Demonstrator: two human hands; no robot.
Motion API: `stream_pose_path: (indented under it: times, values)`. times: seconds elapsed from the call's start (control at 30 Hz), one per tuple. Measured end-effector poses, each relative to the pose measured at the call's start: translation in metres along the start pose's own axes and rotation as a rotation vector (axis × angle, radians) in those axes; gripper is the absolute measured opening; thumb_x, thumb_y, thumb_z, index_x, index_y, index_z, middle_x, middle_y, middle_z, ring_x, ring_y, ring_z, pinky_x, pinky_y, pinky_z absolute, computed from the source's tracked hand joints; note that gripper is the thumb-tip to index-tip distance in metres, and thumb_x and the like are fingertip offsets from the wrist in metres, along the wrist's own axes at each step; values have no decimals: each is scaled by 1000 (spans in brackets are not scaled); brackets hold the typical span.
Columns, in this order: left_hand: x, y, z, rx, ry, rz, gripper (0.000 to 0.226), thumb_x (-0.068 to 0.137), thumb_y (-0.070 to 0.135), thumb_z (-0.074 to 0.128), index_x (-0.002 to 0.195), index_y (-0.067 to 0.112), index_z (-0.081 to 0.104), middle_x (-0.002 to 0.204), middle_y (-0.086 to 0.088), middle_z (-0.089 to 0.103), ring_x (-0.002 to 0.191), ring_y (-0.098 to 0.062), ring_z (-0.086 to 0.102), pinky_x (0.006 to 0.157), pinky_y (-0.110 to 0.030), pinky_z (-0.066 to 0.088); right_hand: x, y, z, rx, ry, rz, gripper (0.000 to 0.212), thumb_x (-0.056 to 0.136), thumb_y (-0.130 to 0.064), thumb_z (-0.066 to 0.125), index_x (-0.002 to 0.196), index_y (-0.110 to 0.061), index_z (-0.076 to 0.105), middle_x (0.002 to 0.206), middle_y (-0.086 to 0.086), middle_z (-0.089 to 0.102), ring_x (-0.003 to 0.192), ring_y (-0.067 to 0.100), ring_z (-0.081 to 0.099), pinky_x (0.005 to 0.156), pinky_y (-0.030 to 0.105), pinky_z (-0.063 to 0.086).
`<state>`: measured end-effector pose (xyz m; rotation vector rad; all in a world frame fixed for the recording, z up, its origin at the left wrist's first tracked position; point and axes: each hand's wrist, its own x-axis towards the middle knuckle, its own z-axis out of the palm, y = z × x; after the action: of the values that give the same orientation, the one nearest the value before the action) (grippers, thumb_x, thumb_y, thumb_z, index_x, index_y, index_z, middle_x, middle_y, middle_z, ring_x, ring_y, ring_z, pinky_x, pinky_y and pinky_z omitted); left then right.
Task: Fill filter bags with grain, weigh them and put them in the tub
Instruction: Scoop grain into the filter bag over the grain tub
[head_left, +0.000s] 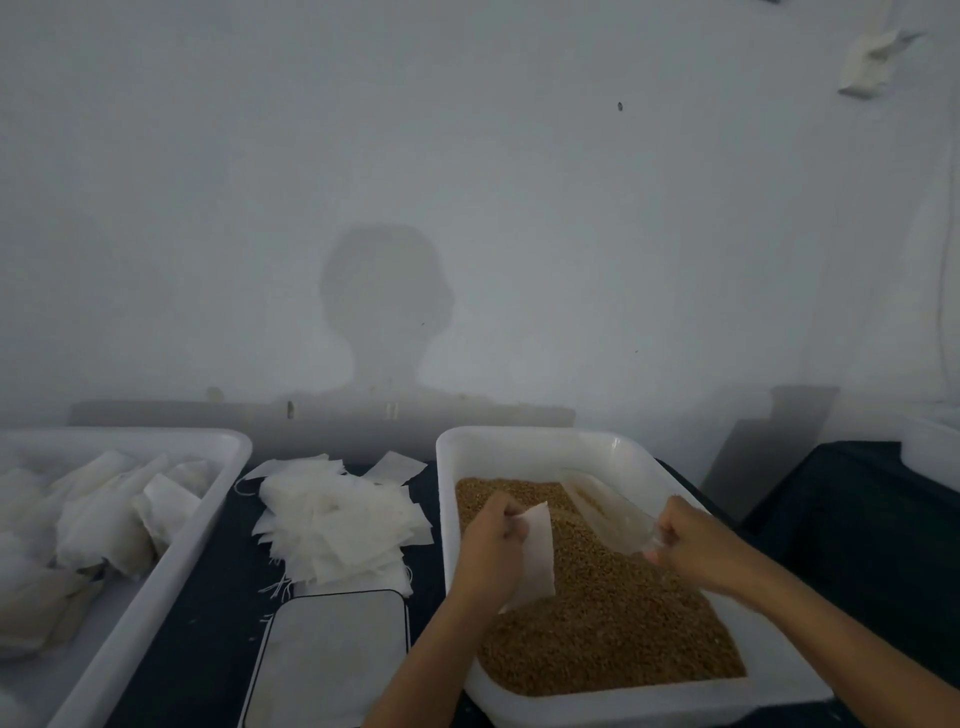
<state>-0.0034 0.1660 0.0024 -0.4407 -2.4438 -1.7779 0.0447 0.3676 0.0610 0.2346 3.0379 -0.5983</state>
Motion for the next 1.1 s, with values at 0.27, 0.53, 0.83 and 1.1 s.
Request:
stream_pose_path:
  times: [0.27,0.53,0.83,1.1]
  values:
    - [-3,5,-4,-62,17,-27,19,99,11,38,82,17,45,77,4,45,68,-8,40,59,-19,32,21,-6,53,-207,-5,104,46,97,-19,45,137,0,34,127,11,50,103,17,55,84,25,48]
    - [-8,16,-11,-239,9,45,19,96,5,43,80,13,49,79,0,48,73,-8,42,65,-17,36,8,-28,53,-185,29,-41,41,93,-14,44,133,-16,36,134,4,44,115,18,47,93,27,43]
    - [-22,41,-60,-393,99,343,17,93,19,50,84,5,52,75,5,54,68,-10,48,61,-21,40,-19,-100,40,807,170,-276,10,87,-33,63,87,-27,71,80,-15,73,73,2,67,64,18,52]
    - [-55,18,-122,-400,194,269,28,83,31,68,103,15,56,102,-4,64,86,-13,65,71,-24,55,-40,-177,69,1004,355,-385,15,88,-25,62,74,-26,65,75,-7,70,73,6,66,61,26,57]
